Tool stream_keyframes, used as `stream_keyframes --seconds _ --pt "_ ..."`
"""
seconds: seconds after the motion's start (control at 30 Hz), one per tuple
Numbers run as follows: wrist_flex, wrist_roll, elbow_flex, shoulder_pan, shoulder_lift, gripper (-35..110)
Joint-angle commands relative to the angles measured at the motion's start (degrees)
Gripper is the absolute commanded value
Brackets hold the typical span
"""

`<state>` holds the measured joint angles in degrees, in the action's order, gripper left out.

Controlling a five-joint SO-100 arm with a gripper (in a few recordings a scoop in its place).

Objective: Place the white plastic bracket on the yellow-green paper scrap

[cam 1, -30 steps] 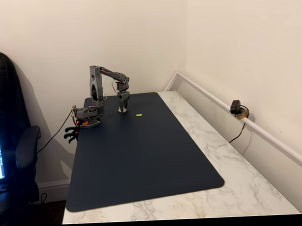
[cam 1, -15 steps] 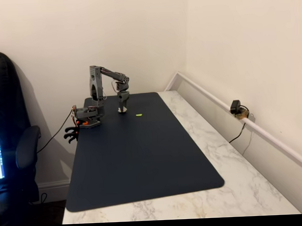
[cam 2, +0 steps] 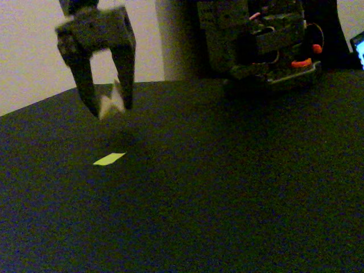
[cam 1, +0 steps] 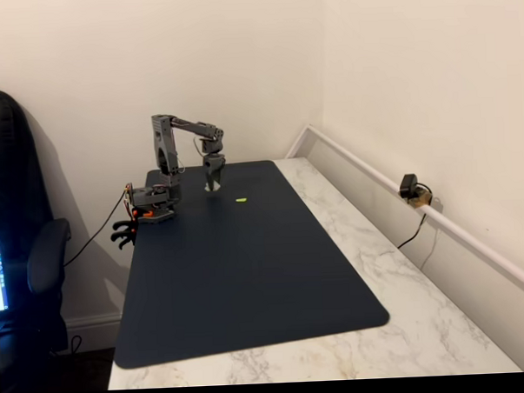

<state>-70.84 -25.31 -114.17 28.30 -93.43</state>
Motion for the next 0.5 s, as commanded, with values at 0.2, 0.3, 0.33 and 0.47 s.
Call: stream_keyframes --seconds 0.2,0.3,0.33,0.47 --pt "-3.2 1.7 7.1 -12.6 -10.5 0" --pt "-1.5 1.1 7.3 -14.6 -9.8 0" --pt "-1.1 1.0 7.5 -15.1 -9.2 0" --pt "1.1 1.1 7.4 -16.3 -8.2 0"
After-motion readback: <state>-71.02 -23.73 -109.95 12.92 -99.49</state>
